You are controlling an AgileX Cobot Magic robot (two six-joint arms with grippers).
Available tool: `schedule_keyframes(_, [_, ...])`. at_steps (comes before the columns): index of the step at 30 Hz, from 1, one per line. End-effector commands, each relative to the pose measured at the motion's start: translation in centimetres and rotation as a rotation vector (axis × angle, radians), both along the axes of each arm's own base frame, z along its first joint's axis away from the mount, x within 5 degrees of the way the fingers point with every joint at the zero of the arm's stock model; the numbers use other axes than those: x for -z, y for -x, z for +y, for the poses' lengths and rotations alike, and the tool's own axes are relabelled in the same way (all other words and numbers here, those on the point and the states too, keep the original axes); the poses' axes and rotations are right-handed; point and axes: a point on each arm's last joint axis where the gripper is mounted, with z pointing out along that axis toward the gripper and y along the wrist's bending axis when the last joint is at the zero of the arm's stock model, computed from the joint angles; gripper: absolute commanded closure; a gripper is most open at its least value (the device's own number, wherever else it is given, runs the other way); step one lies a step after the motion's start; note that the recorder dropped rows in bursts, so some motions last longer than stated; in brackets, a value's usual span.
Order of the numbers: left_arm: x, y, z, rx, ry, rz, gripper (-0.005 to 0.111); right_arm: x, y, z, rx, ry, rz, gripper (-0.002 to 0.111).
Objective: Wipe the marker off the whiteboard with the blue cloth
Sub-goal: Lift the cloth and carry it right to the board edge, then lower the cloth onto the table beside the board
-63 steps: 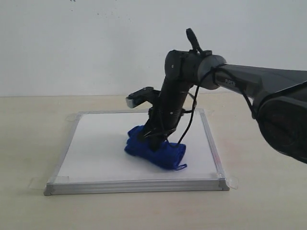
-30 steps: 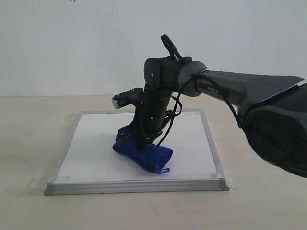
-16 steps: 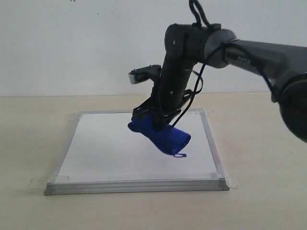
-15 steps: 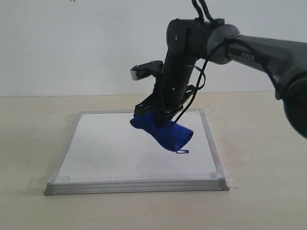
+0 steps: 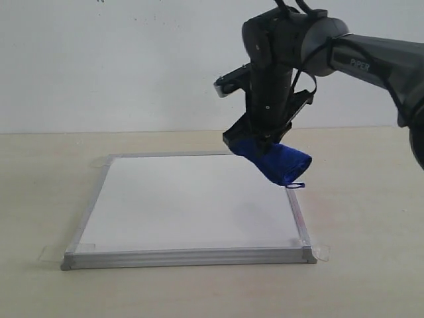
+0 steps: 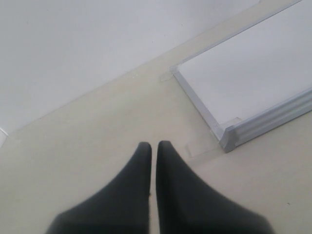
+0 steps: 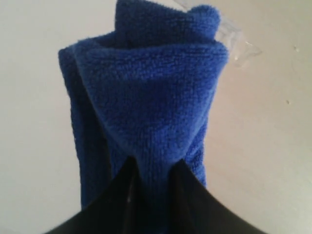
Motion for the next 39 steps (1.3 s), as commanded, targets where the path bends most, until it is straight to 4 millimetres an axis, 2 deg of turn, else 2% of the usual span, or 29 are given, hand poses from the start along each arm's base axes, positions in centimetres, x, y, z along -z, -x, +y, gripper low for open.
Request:
schedule_keyframes(1, [0.1,0.0,0.0,-0.001,-0.003,-0.002,0.103,-1.0,-1.0,-4.2,0.114,-0.039,0.003,0.108])
schedule_keyframes(8, [0.1,0.0,0.0,-0.001,-0.003,-0.002,0.103,-0.7,-0.6,-9.6,0.281,-0.047,0.056,0.108])
schedule_keyframes(12, [0.1,0.0,0.0,-0.001,-0.003,-0.002,0.103,0.3,-0.1,-11.7,0.491,-0.191,0.14,0.108])
schedule_keyframes(15, [0.1,0.0,0.0,-0.001,-0.003,-0.002,0.103,1.2,0.3,-11.7,0.526,-0.331,0.237,0.108])
schedule_keyframes(17, [0.1,0.0,0.0,-0.001,-0.003,-0.002,0.103,1.8,0.6,-11.7,0.518,-0.347,0.269,0.108])
schedule_keyframes(23, [0.1,0.0,0.0,-0.001,-0.003,-0.002,0.103,3.4,0.4,-11.8,0.529,-0.369,0.212,0.108])
schedule_keyframes(32, [0.1,0.0,0.0,-0.001,-0.003,-0.002,0.103,3.4,-0.7,-11.8,0.525,-0.408,0.096,0.108])
schedule_keyframes(39, [0.1,0.0,0.0,-0.001,-0.003,-0.002,0.103,3.4,-0.7,-12.2,0.505,-0.35,0.08,0.108])
